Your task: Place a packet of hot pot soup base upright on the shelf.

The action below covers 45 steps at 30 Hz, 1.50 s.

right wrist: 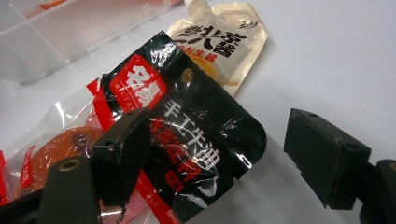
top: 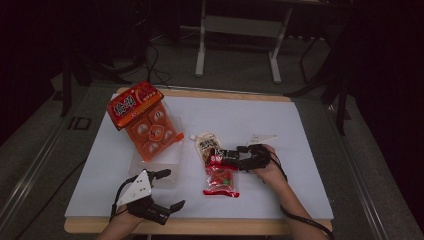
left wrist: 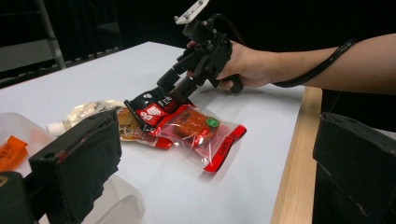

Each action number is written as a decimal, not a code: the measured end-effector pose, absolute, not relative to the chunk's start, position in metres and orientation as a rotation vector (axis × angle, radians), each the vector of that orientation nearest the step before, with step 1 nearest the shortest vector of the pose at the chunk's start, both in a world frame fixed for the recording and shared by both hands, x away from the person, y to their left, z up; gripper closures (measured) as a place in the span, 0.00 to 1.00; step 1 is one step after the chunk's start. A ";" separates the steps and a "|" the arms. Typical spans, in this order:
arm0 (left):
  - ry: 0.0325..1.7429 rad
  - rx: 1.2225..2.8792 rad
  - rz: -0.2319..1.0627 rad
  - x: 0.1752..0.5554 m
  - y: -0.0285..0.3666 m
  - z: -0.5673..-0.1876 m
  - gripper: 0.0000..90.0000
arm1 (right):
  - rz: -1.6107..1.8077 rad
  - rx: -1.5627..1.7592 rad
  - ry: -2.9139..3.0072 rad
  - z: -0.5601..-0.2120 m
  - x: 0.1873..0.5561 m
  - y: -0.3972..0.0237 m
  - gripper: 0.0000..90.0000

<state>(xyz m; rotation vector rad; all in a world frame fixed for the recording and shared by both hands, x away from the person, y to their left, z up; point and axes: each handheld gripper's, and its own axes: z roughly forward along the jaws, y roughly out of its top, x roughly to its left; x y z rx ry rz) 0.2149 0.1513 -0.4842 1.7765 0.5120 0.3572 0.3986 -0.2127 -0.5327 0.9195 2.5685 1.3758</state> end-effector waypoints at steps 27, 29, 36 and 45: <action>0.534 1.769 0.366 0.217 0.151 -0.485 0.02 | 1.284 0.812 2.585 -0.494 0.374 -0.208 1.00; 0.531 1.771 0.364 0.218 0.151 -0.485 0.02 | 1.300 0.798 2.572 -0.490 0.371 -0.208 1.00; 0.574 1.795 0.329 0.219 0.147 -0.485 0.02 | 1.336 0.745 2.534 -0.475 0.358 -0.209 1.00; 0.564 1.782 0.372 0.219 0.144 -0.479 0.02 | 1.397 0.651 2.482 -0.455 0.334 -0.209 1.00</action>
